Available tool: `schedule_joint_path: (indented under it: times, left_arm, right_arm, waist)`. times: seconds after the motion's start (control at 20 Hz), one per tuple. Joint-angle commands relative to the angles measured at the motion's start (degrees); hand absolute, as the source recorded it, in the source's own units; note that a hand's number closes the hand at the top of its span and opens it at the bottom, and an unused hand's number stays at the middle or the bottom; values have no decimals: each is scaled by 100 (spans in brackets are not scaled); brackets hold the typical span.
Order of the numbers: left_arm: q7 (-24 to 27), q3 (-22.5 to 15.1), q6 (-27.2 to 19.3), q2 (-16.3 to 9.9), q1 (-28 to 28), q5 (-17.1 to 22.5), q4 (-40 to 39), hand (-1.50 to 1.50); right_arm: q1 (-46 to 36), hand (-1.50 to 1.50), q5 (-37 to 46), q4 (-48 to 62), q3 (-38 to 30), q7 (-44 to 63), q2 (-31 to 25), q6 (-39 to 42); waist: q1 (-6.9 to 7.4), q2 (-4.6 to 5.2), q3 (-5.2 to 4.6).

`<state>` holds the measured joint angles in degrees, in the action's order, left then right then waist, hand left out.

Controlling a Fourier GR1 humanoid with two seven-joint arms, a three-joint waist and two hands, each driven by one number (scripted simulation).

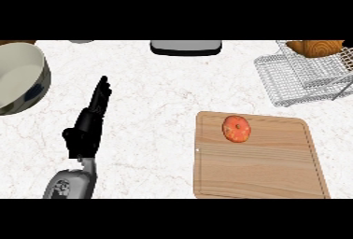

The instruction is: Pick the croissant from the cutting board and place it in the tiered basket

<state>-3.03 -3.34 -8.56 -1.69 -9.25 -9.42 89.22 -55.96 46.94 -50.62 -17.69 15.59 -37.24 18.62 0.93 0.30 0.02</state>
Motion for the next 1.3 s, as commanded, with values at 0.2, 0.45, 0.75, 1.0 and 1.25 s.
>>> schedule_joint_path:
  times: [0.2,0.45,0.75,1.0,1.25]
  left_arm:
    - [31,-12,-162,152,-206,-88,-324,0]
    - [-108,-13,-32,-13,60,-47,112,0]
    - [93,-79,-186,133,170,-133,15,0]
    - [-150,129,71,-157,306,111,368,0]
    - [-80,-35,-186,101,6,-152,-44,0]
  right_arm:
    - [-449,-150,-802,655,-999,-206,-75,-533]
    - [-246,-150,-1108,758,-1647,67,-708,-747]
    - [417,-150,-1854,1036,-2676,3,-1445,-504]
    - [1483,-150,-2527,1337,-3522,-821,-2292,295]
    - [2597,-150,-2844,2231,-4066,-1997,-2809,890]
  waist:
    - [-39,2,0]
    - [-82,-31,0]
    - [-203,-52,4]
    - [-219,-59,9]
    - [-207,-10,16]
